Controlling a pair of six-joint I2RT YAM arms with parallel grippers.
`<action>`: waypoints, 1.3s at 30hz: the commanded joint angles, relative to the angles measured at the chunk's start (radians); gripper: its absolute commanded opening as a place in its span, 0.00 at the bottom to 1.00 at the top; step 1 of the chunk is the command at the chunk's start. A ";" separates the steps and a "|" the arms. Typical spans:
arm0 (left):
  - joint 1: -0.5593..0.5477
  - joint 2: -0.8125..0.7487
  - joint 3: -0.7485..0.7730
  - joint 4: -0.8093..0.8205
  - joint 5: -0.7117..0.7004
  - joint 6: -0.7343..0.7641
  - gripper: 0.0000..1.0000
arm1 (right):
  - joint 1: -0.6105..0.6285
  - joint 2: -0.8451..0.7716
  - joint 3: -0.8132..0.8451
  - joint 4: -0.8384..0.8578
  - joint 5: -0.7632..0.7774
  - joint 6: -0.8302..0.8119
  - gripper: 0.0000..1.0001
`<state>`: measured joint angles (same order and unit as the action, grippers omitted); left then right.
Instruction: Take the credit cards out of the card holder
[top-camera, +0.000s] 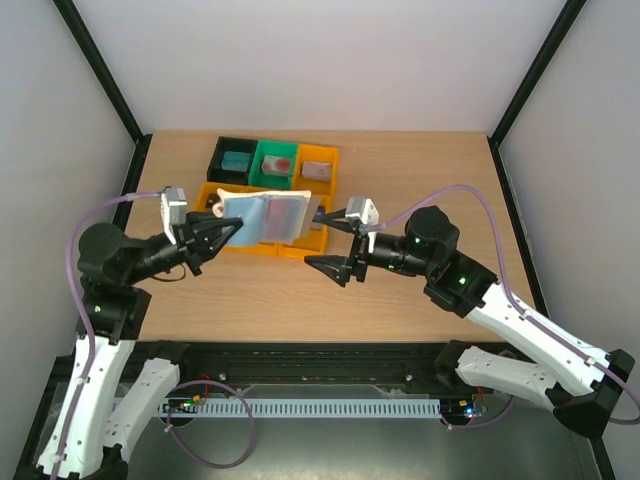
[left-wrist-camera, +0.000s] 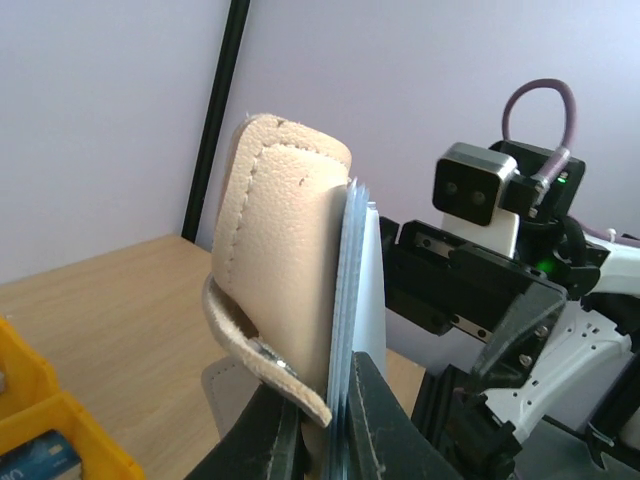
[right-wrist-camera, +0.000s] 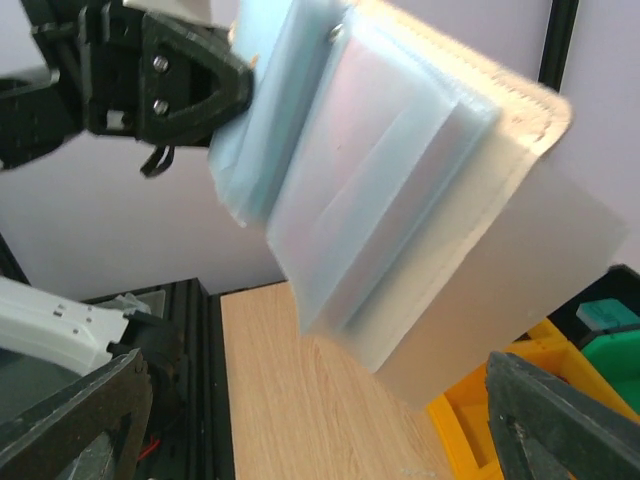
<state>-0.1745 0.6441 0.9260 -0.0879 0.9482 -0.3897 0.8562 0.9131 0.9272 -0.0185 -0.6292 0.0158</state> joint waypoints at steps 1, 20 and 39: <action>0.018 -0.083 -0.066 0.252 0.001 -0.145 0.02 | -0.005 0.047 0.092 -0.010 0.002 -0.014 0.89; 0.027 -0.172 -0.179 0.355 -0.009 -0.179 0.02 | -0.005 0.168 0.160 0.104 -0.157 0.169 0.92; 0.026 -0.178 -0.229 0.386 -0.004 -0.204 0.02 | 0.009 0.270 0.150 0.355 -0.228 0.361 0.02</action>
<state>-0.1555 0.4751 0.7055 0.2478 0.9382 -0.5873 0.8589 1.2037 1.0706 0.2470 -0.8360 0.3519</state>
